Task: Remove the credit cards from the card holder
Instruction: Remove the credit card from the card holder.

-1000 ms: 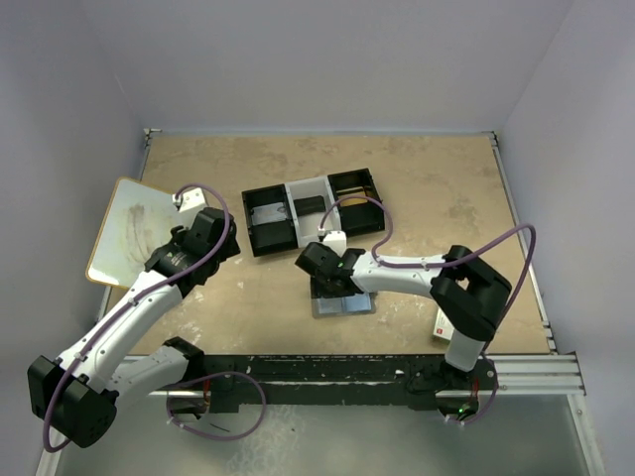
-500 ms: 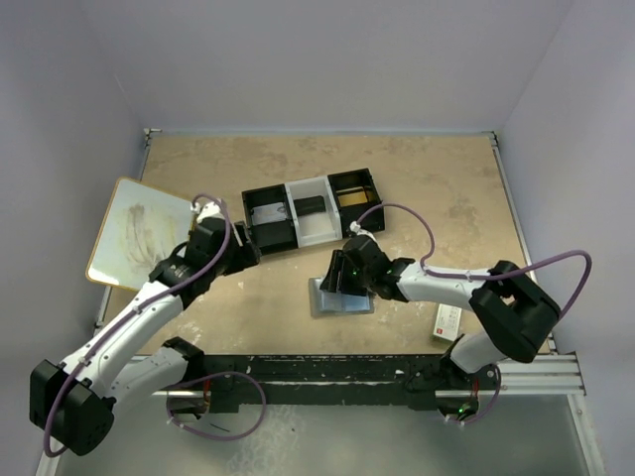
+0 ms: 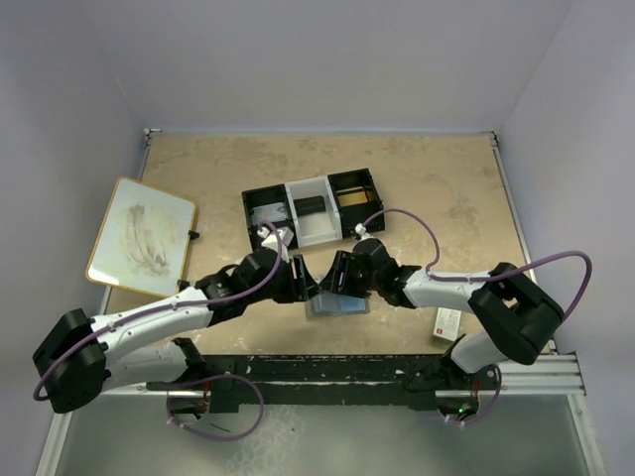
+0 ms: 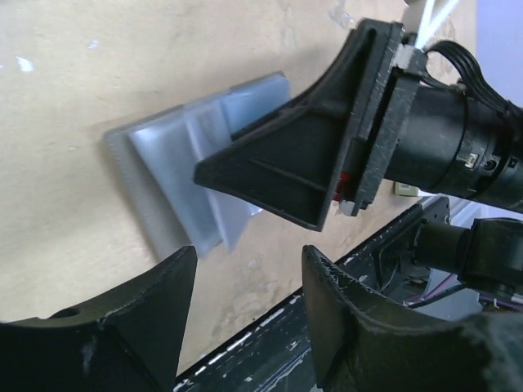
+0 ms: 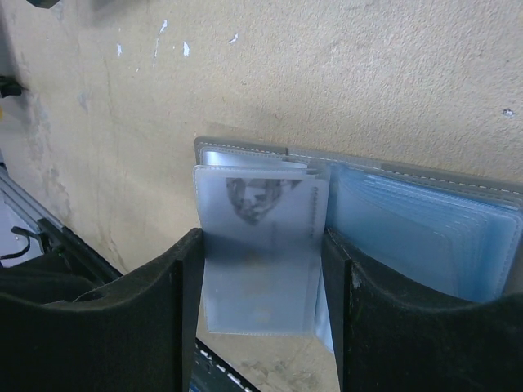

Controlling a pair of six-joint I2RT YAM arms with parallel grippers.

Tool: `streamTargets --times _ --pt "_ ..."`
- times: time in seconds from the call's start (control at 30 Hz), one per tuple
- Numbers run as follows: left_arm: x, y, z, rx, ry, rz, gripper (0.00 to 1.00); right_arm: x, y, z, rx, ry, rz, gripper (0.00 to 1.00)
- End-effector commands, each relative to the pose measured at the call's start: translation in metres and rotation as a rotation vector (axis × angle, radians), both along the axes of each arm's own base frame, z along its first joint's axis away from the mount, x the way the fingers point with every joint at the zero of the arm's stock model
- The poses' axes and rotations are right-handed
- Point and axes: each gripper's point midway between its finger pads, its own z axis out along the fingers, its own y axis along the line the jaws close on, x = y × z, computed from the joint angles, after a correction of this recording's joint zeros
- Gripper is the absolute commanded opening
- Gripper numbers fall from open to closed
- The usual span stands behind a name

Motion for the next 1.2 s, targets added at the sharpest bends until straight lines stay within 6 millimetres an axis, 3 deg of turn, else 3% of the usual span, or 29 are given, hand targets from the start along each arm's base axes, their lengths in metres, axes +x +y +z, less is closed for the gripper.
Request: streamTargets --times 0.0,0.33,0.73,1.17 --pt "0.005 -0.021 0.011 -0.069 -0.040 0.024 0.50 -0.015 -0.012 -0.017 -0.044 0.063 0.009 0.50" --pt "-0.012 -0.028 -0.026 -0.026 0.008 -0.030 0.31 -0.015 -0.011 -0.020 -0.042 0.069 0.026 0.50" --pt "-0.001 -0.042 -0.046 0.017 0.007 -0.032 0.22 -0.015 -0.008 -0.017 -0.024 0.064 0.040 0.51" --pt "0.001 -0.067 -0.045 -0.015 0.010 -0.100 0.18 -0.014 -0.001 -0.004 0.020 0.052 0.061 0.53"
